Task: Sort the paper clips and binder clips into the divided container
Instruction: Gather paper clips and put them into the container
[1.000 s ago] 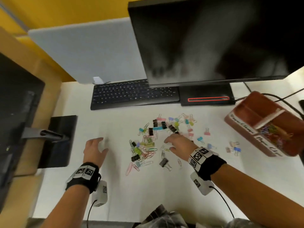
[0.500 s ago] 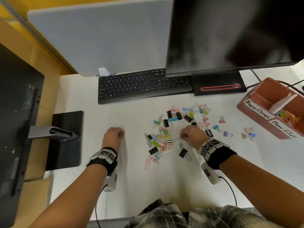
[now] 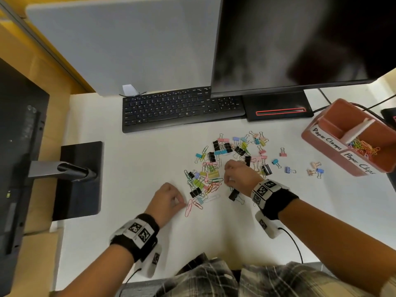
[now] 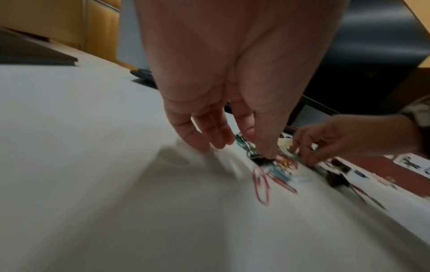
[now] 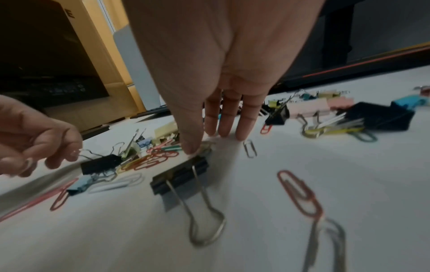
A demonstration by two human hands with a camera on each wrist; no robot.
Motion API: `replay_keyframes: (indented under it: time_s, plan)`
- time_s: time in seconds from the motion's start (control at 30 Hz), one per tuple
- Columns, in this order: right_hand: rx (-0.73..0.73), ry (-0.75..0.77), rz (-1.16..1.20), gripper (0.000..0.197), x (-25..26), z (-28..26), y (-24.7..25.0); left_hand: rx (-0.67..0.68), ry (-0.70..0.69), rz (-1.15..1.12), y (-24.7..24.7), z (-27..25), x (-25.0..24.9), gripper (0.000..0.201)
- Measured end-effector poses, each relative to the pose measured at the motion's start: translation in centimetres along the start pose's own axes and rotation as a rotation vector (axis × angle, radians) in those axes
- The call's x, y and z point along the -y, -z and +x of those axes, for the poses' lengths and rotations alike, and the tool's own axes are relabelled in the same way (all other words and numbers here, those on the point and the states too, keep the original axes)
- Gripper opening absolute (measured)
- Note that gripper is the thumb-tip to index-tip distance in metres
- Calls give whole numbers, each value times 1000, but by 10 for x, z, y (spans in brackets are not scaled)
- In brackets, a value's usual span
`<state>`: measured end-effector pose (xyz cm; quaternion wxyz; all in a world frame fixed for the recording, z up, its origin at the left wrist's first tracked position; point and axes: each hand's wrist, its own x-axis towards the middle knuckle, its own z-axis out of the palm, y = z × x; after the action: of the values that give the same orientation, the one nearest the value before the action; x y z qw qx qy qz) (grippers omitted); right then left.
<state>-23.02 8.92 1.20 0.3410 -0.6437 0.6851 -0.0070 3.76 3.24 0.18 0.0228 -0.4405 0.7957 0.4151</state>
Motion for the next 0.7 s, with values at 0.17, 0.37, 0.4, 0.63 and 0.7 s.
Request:
replay_keyframes:
  time_s: [0.17, 0.37, 0.4, 0.63, 0.7]
  plan:
    - [-12, -114, 7, 16, -2, 17, -3, -42, 46, 45, -38, -9, 1, 14]
    - [28, -123, 56, 15, -11, 15, 3, -111, 118, 75, -41, 2, -5, 12]
    - [26, -117, 66, 13, -14, 13, 5, -96, 132, 91, -41, 3, -5, 11]
    - [156, 103, 53, 7, -21, -7, 11, -49, 42, 78, -37, 7, -3, 5]
    - [193, 169, -25, 12, -20, -6, 8, -32, -15, 14, -31, 2, -1, 3]
